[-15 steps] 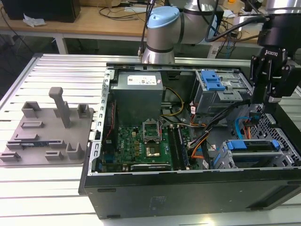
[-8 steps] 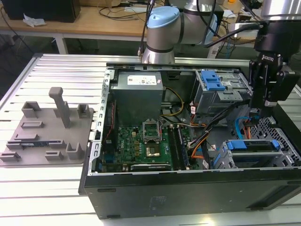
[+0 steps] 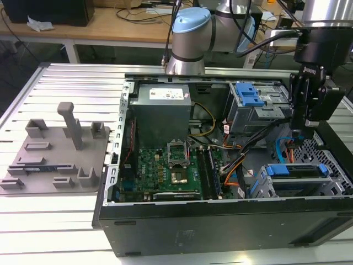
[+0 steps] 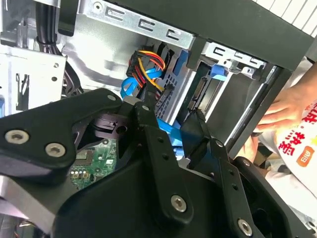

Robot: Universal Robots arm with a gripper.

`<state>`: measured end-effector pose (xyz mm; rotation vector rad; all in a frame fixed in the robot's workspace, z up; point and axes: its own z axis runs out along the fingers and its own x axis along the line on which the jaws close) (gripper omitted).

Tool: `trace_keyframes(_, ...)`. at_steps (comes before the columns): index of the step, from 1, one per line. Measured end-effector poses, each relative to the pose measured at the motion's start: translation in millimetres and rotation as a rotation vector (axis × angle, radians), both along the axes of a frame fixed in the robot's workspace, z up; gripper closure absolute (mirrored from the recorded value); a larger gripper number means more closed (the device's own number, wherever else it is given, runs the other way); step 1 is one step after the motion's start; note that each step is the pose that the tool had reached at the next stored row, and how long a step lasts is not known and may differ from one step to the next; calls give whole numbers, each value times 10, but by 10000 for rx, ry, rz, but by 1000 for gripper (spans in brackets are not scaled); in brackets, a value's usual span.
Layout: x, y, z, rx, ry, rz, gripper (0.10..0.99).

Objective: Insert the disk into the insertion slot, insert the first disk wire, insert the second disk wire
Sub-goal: 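Insert the first disk wire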

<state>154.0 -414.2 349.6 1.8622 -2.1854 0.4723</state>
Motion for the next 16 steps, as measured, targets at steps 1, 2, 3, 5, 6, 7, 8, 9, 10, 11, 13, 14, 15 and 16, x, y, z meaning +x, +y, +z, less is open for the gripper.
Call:
trace_keyframes(1,2,2,-3,-10,0,0,612)
trace_keyframes(2,7,4,-12,-30,1,0,612)
trace_keyframes(3,18,18,-33,-137,0,-2,612)
trace_keyframes(5,19,49,-52,-207,0,-1,612)
trace_keyframes(6,19,78,-57,-233,0,-1,612)
trace_keyframes(7,19,98,-61,-248,0,-1,627)
trace_keyframes(8,19,112,-64,-258,0,-1,702)
trace_keyframes(9,19,140,-72,-289,0,-1,702)
trace_keyframes(10,24,143,-79,-307,0,1,702)
trace_keyframes(11,29,143,-82,-319,0,0,702)
trace_keyframes(13,35,143,-89,-318,0,0,702)
trace_keyframes(14,38,143,-93,-320,0,-1,702)
trace_keyframes(15,38,144,-96,-319,1,-1,702)
trace_keyframes(16,38,143,-99,-320,0,-2,702)
